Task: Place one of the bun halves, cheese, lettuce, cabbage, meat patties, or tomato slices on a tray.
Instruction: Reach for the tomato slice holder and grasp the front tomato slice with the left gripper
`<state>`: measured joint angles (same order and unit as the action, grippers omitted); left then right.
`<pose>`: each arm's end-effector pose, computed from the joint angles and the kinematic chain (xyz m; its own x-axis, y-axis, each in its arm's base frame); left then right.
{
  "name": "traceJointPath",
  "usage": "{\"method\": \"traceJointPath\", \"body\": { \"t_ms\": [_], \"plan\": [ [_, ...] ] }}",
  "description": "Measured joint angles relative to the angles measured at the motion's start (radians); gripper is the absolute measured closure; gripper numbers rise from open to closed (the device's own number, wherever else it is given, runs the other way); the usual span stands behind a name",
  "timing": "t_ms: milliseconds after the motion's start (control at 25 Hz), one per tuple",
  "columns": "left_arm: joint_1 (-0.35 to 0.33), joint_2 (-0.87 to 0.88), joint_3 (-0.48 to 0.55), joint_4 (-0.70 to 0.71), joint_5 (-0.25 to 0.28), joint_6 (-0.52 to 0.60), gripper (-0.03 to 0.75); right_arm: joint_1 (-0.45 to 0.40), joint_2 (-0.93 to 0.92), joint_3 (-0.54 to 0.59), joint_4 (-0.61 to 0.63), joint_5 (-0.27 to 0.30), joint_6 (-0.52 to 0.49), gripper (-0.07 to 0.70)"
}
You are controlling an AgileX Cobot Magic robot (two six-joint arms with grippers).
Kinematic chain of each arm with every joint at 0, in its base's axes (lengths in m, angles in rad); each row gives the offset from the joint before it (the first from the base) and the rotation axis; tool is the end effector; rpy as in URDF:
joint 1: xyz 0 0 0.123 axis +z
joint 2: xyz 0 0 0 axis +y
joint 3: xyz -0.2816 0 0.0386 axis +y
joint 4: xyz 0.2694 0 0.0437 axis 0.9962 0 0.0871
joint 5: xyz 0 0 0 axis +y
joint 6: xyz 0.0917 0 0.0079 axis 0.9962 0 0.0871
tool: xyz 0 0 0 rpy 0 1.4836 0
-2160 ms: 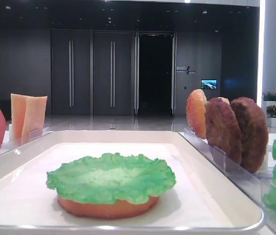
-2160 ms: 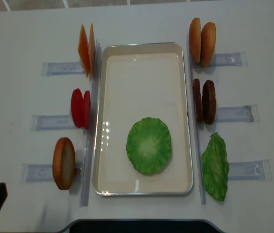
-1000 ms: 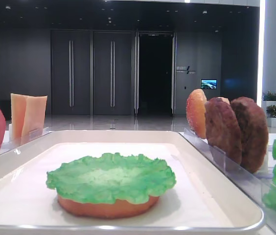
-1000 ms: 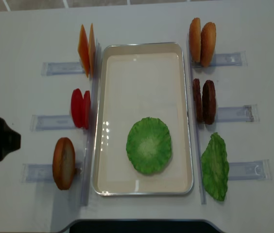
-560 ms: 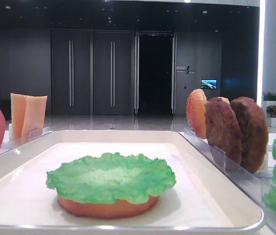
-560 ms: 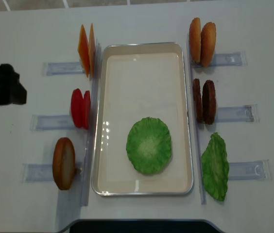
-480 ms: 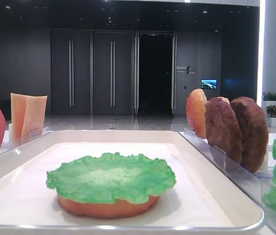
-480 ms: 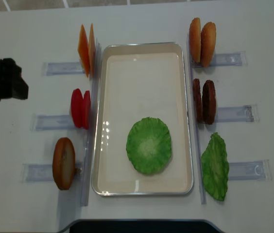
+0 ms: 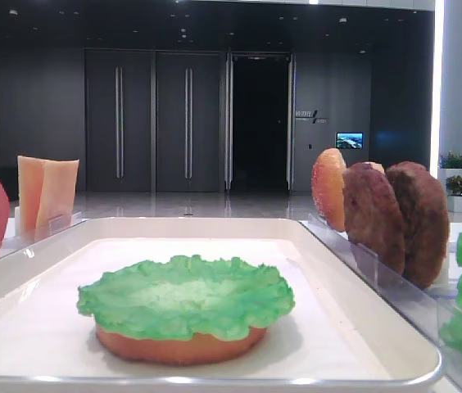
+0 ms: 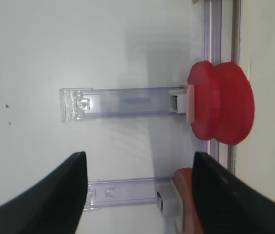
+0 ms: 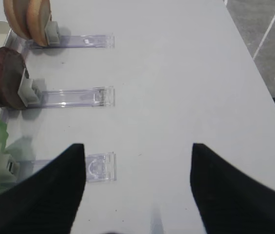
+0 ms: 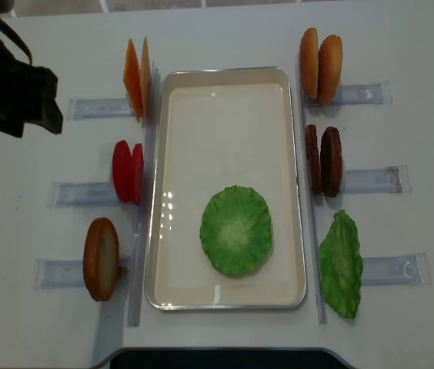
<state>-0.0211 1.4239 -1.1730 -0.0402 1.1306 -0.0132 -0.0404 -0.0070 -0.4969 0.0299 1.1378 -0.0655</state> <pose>0.2937 -0.0095 0.2942 -0.9622 -0.0100 -0.2721 0.0018 0.9991 -0.0432 0.0116 0.0020 0.2801 -0.5195 -0.0320 -0.8539 -0.0103 0.9995 -0.0311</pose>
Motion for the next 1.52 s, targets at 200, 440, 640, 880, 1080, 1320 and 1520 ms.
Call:
{"method": "traceJointPath", "body": {
  "t_ms": [200,440,640,880,1080,1320,1520],
  "plan": [
    [0.000,0.028,-0.001,0.000,-0.025,0.000,0.213,0.000,0.000,0.000,0.000,0.000,0.000,0.161],
    [0.000,0.068,-0.003,0.000,-0.030,0.000,0.213,0.000,0.000,0.000,0.000,0.000,0.000,0.161],
    [-0.001,0.081,-0.003,-0.001,-0.038,-0.015,0.218,0.000,0.000,0.000,0.000,0.000,0.000,0.161],
    [-0.068,0.082,-0.009,0.002,-0.042,-0.053,0.219,0.000,0.000,0.000,0.000,0.000,0.000,0.161],
    [-0.139,0.085,-0.010,0.002,-0.044,-0.099,0.219,0.000,0.000,0.000,0.000,0.000,0.000,0.161],
    [-0.233,0.104,-0.011,0.013,-0.047,-0.177,0.219,0.000,0.000,0.000,0.000,0.000,0.000,0.161],
    [-0.304,0.137,-0.011,0.027,-0.052,-0.238,0.219,0.000,0.000,0.000,0.000,0.000,0.000,0.161]
  ]
}}
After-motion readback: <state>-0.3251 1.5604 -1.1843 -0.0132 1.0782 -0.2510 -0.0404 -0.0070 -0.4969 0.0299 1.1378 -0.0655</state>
